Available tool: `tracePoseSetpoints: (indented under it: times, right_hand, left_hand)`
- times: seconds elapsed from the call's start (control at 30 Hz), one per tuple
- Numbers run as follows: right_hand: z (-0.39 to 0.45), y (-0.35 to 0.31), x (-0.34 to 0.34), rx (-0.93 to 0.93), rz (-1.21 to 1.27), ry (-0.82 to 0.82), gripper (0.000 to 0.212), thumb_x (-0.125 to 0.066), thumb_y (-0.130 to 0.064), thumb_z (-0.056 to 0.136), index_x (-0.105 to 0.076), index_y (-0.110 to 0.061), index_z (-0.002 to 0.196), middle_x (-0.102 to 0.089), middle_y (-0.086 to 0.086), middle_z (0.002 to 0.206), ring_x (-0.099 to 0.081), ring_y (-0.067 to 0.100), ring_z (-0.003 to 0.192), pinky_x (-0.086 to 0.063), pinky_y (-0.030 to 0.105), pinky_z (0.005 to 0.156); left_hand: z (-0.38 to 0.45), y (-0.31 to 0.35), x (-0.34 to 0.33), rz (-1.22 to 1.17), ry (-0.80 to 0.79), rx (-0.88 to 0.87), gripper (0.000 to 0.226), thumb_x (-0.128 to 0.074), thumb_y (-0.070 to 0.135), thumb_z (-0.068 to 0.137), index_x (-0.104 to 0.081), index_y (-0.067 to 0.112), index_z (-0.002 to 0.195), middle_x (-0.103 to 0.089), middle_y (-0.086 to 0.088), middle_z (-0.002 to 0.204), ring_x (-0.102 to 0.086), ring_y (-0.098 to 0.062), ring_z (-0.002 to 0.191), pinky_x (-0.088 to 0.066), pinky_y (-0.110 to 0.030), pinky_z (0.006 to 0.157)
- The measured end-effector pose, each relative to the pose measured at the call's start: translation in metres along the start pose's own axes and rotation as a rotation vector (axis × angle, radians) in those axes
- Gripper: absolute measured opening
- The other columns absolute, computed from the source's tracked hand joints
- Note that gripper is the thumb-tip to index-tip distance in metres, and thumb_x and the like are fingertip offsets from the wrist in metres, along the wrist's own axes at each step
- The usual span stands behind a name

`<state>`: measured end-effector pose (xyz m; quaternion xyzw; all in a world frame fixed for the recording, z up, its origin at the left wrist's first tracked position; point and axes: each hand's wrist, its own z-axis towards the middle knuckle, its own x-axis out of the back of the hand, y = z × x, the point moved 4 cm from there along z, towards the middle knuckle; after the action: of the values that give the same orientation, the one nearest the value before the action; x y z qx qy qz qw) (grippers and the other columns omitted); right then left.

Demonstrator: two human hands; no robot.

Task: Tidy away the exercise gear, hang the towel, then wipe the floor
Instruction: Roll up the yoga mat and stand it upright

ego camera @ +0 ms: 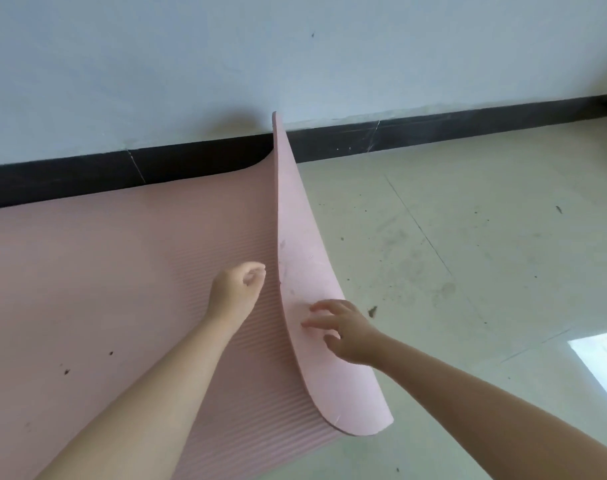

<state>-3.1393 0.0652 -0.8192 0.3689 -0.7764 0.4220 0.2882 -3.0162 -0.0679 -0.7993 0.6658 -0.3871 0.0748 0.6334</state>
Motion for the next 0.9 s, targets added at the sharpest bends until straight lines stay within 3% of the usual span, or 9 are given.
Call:
tracePoseSetpoints:
  times: [0.1, 0.17, 0.3, 0.4, 0.47, 0.53, 0.63, 0.77, 0.9]
  right_hand:
    - [0.003, -0.005, -0.009, 0.045, 0.181, 0.077, 0.047, -0.045, 0.005, 0.088, -0.054, -0.014, 0.130, -0.045, -0.002, 0.143, -0.027, 0.014, 0.140, -0.012, 0.018, 0.118]
    - [-0.002, 0.000, -0.008, -0.037, 0.334, 0.095, 0.044, -0.041, 0.008, 0.088, -0.060, -0.011, 0.122, -0.050, -0.001, 0.139, -0.034, 0.013, 0.138, -0.020, 0.010, 0.107]
    - [-0.010, 0.010, -0.004, -0.243, 0.732, 0.228, 0.031, -0.048, 0.005, 0.088, -0.061, -0.009, 0.113, -0.057, 0.009, 0.128, -0.054, 0.016, 0.118, -0.045, 0.023, 0.092]
    - [-0.010, 0.025, -0.004, -0.436, 0.648, 0.321, 0.056, -0.064, -0.008, 0.084, -0.042, -0.009, 0.136, -0.045, 0.011, 0.135, -0.047, 0.018, 0.115, -0.040, 0.025, 0.090]
    - [-0.012, 0.030, -0.011, -0.613, 0.664, 0.216, 0.076, -0.068, -0.024, 0.083, -0.026, -0.009, 0.145, -0.036, 0.013, 0.144, -0.041, 0.026, 0.128, -0.039, 0.034, 0.100]
    - [-0.014, 0.030, -0.023, -0.733, 0.724, 0.086, 0.080, -0.068, -0.037, 0.081, -0.028, -0.006, 0.143, -0.042, 0.012, 0.138, -0.045, 0.028, 0.126, -0.040, 0.035, 0.100]
    - [-0.010, 0.031, -0.031, -0.737, 0.660, 0.068, 0.078, -0.073, -0.049, 0.069, -0.043, -0.008, 0.129, -0.054, 0.003, 0.110, -0.056, 0.024, 0.109, -0.044, 0.035, 0.100]
    - [-0.010, 0.018, -0.028, -0.691, 0.242, 0.059, 0.064, -0.064, -0.045, 0.076, -0.038, -0.012, 0.124, -0.052, 0.001, 0.123, -0.051, 0.022, 0.118, -0.034, 0.035, 0.101]
    - [-0.015, -0.008, -0.029, -0.545, 0.216, 0.146, 0.054, -0.061, -0.034, 0.081, -0.036, -0.009, 0.121, -0.046, 0.005, 0.125, -0.045, 0.023, 0.119, -0.038, 0.032, 0.096]
  left_hand:
    - [-0.002, -0.002, -0.010, 0.034, -0.025, -0.100, 0.023, -0.054, 0.005, 0.092, -0.071, -0.002, 0.105, -0.068, -0.013, 0.115, -0.062, -0.024, 0.111, -0.039, -0.018, 0.085]
    - [0.001, -0.002, -0.021, 0.103, -0.126, -0.084, 0.027, -0.051, 0.008, 0.094, -0.068, 0.000, 0.113, -0.063, -0.010, 0.126, -0.055, -0.020, 0.121, -0.036, -0.016, 0.089]
    - [0.000, -0.010, -0.040, 0.258, -0.298, -0.013, 0.041, -0.044, 0.017, 0.098, -0.048, 0.003, 0.136, -0.040, -0.007, 0.148, -0.035, -0.016, 0.139, -0.024, -0.021, 0.110]
    - [-0.001, -0.010, -0.051, 0.301, -0.352, -0.010, 0.045, -0.044, 0.018, 0.098, -0.042, 0.002, 0.140, -0.032, -0.006, 0.153, -0.028, -0.015, 0.143, -0.021, -0.021, 0.113]
    - [0.001, -0.008, -0.056, 0.293, -0.351, 0.001, 0.045, -0.044, 0.018, 0.098, -0.040, 0.003, 0.141, -0.030, -0.005, 0.154, -0.027, -0.016, 0.143, -0.021, -0.022, 0.114]
    - [0.003, -0.007, -0.061, 0.276, -0.343, 0.026, 0.045, -0.043, 0.019, 0.099, -0.040, 0.003, 0.141, -0.029, -0.005, 0.154, -0.029, -0.017, 0.142, -0.022, -0.023, 0.113]
    - [0.005, -0.009, -0.065, 0.238, -0.347, 0.089, 0.049, -0.046, 0.023, 0.097, -0.038, 0.002, 0.142, -0.033, -0.009, 0.151, -0.034, -0.020, 0.139, -0.026, -0.024, 0.111]
    - [0.005, -0.020, -0.067, -0.056, -0.350, 0.278, 0.061, -0.060, 0.034, 0.088, -0.040, 0.009, 0.140, -0.050, -0.005, 0.140, -0.048, -0.021, 0.128, -0.040, -0.030, 0.106]
    - [-0.003, -0.029, -0.071, -0.284, -0.396, 0.355, 0.085, -0.072, 0.036, 0.078, -0.024, 0.017, 0.146, -0.046, 0.000, 0.142, -0.049, -0.021, 0.128, -0.044, -0.040, 0.106]
